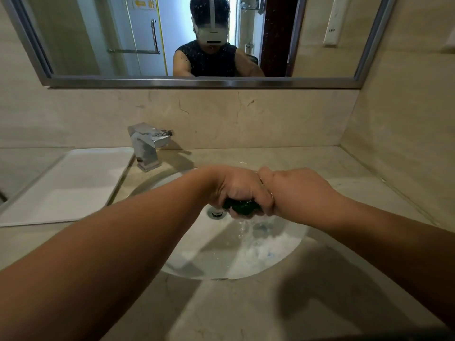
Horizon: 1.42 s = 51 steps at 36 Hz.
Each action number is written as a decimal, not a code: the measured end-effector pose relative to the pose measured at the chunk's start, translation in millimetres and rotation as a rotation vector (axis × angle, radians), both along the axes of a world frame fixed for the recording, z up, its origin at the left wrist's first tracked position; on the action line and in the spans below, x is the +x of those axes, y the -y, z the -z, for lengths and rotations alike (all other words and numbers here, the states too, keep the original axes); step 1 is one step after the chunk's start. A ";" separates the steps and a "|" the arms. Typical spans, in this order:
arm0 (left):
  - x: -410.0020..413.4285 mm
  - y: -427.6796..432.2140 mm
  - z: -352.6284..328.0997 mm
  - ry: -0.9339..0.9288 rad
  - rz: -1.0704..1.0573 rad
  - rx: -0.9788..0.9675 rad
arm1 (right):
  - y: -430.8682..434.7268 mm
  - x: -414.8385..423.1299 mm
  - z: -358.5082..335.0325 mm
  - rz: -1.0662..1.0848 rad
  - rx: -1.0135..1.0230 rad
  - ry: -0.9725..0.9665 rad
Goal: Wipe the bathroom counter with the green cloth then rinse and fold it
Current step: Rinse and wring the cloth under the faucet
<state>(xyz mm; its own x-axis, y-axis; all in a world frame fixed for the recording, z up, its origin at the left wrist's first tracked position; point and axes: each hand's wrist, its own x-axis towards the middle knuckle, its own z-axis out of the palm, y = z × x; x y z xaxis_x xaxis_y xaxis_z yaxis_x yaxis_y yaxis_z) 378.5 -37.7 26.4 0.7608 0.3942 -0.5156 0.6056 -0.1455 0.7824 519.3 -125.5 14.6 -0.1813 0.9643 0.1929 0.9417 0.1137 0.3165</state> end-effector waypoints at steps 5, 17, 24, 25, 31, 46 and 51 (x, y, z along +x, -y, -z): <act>8.4 4.5 13.2 -0.075 -0.057 0.220 | -11.3 -8.2 -3.4 0.183 -0.245 0.001; 13.9 7.7 36.0 -0.084 0.121 1.037 | -38.4 7.0 2.0 0.432 -0.743 -0.687; 2.0 -1.6 49.6 -0.014 0.110 1.386 | -45.1 8.3 -4.8 0.499 -0.962 -1.035; -1.2 -5.2 50.1 -0.008 0.099 1.413 | -47.8 6.2 -4.2 0.502 -0.945 -1.079; -20.4 -32.9 43.0 0.004 -0.210 1.166 | -63.5 -10.4 -10.9 0.477 -0.708 -1.368; -44.3 -60.6 -17.0 0.192 -0.180 -0.428 | -47.2 9.2 12.5 -0.276 0.509 -0.055; -19.8 -45.7 -41.0 0.035 0.064 -0.379 | -52.8 18.1 -11.9 -0.610 0.728 -0.009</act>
